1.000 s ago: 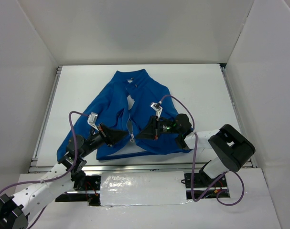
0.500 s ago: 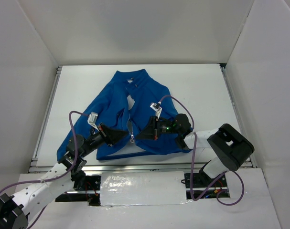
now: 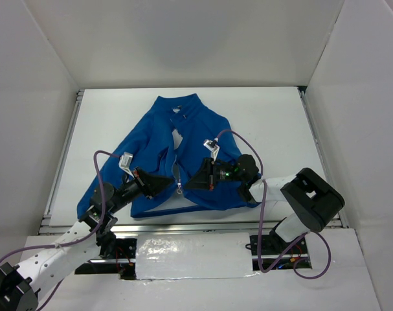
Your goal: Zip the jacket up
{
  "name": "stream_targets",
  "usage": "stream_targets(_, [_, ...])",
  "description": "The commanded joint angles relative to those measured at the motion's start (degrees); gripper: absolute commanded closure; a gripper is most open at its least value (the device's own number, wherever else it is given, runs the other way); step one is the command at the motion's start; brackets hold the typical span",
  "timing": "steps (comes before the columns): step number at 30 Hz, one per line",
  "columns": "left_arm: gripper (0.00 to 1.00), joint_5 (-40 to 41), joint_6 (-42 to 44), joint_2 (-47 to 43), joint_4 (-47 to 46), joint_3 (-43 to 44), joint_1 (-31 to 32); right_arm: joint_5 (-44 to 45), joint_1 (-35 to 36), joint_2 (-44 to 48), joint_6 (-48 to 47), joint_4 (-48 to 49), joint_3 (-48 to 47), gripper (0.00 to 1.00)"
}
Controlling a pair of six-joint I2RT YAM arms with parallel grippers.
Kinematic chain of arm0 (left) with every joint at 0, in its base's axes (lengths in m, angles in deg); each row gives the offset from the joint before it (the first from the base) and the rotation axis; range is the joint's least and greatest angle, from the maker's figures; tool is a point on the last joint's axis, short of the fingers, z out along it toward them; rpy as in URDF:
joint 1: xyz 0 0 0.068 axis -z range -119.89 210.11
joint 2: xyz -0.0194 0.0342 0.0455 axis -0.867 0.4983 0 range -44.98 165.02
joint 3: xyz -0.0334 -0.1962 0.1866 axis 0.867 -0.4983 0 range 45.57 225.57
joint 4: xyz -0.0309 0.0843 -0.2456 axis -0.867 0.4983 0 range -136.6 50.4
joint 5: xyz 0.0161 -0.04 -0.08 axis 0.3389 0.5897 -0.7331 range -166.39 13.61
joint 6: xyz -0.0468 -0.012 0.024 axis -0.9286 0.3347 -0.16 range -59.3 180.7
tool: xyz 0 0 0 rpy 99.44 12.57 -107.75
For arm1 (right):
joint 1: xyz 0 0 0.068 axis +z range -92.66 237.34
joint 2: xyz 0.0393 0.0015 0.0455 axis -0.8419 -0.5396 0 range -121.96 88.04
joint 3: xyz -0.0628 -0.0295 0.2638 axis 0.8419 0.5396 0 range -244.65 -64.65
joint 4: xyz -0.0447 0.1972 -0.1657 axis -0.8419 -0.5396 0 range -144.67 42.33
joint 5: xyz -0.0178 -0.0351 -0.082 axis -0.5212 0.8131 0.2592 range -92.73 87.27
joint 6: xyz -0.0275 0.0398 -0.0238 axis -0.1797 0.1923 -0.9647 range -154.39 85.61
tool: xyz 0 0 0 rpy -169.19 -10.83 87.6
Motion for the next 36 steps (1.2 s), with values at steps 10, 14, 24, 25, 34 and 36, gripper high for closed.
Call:
stream_targets(10, [1.0, -1.6, -1.0, 0.4, -5.3, 2.4, -0.1, -0.9, -0.1, 1.1, -0.2, 20.0, -2.8, 1.0])
stream_targets(14, [1.0, -1.9, -1.4, 1.0, -5.8, 2.4, -0.1, -1.2, -0.1, 1.4, -0.2, 19.7, -3.0, 1.0])
stream_targets(24, [1.0, -4.1, -4.6, 1.2, -9.8, 1.7, -0.1, -1.6, -0.8, 1.2, -0.7, 19.4, -3.6, 1.0])
stream_targets(25, [1.0, -4.4, -4.8, 1.1, -9.9, 1.8, -0.1, -1.8, -1.0, 1.2, -0.2, 19.9, -3.8, 1.0])
stream_targets(34, [1.0, -6.1, -4.7, 1.7, -9.2, 1.7, -0.1, -3.7, -1.6, 2.8, -0.5, 18.3, -5.0, 1.0])
stream_targets(36, [1.0, -6.5, -4.8, 2.2, -9.5, 1.5, -0.1, -4.0, -1.7, 2.7, -0.2, 18.6, -5.3, 1.0])
